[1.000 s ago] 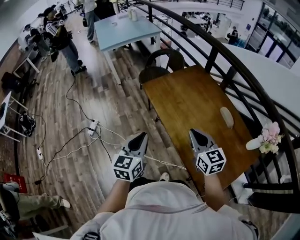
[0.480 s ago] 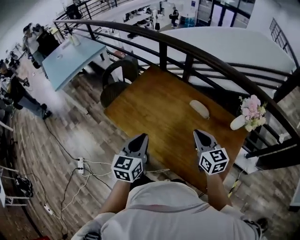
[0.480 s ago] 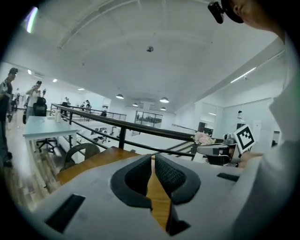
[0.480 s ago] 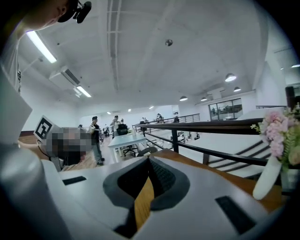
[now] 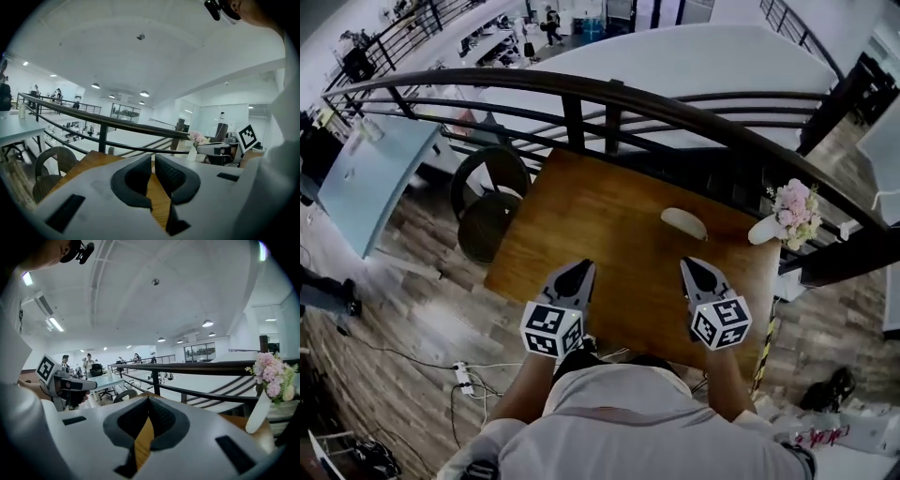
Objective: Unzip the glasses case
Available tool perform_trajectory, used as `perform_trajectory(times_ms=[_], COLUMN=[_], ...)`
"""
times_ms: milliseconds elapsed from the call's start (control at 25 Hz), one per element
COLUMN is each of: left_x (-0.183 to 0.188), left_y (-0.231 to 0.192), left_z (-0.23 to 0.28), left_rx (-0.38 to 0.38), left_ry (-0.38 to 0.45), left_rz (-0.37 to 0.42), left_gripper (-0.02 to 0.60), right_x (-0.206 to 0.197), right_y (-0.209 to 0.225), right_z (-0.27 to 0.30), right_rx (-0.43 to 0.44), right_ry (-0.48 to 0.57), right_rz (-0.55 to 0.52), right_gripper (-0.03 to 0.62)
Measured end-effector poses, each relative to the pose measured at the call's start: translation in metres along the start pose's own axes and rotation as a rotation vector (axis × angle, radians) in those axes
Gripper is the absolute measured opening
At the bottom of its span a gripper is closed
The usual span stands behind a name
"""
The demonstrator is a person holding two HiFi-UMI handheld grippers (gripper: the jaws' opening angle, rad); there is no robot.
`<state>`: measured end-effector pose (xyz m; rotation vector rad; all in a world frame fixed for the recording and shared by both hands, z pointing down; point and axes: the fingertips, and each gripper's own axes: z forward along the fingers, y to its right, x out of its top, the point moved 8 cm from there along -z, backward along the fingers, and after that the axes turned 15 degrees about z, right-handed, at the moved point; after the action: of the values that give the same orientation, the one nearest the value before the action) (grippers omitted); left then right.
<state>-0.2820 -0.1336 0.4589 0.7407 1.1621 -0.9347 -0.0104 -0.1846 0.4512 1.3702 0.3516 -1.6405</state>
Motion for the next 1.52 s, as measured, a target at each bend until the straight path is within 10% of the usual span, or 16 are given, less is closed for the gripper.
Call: perform_trajectory(times_ms=[480, 1000, 1520], left_x=[0.005, 0.024, -0.014], left_y=[-0.043, 0.008, 0.027], left_z=[0.069, 0.105, 0.120], left_rx=[-0.218, -0.234, -0.145], left_ry=[0.006, -0.017, -0.172], left_rz=[0.024, 0.075, 0.031], left_gripper=[0.032, 0.032, 0.032], right_x=[-0.010, -0.004, -0.055], right_y=[0.007, 0.089, 0.204], right_z=[-0.004, -0.026, 0.088], right_rx=[-0.258, -0.296, -0.262], right_ry=[0.033, 0.016, -0.349], right_rz=[0.068, 0.088, -0.152], right_gripper=[0.052, 0.053, 0.323])
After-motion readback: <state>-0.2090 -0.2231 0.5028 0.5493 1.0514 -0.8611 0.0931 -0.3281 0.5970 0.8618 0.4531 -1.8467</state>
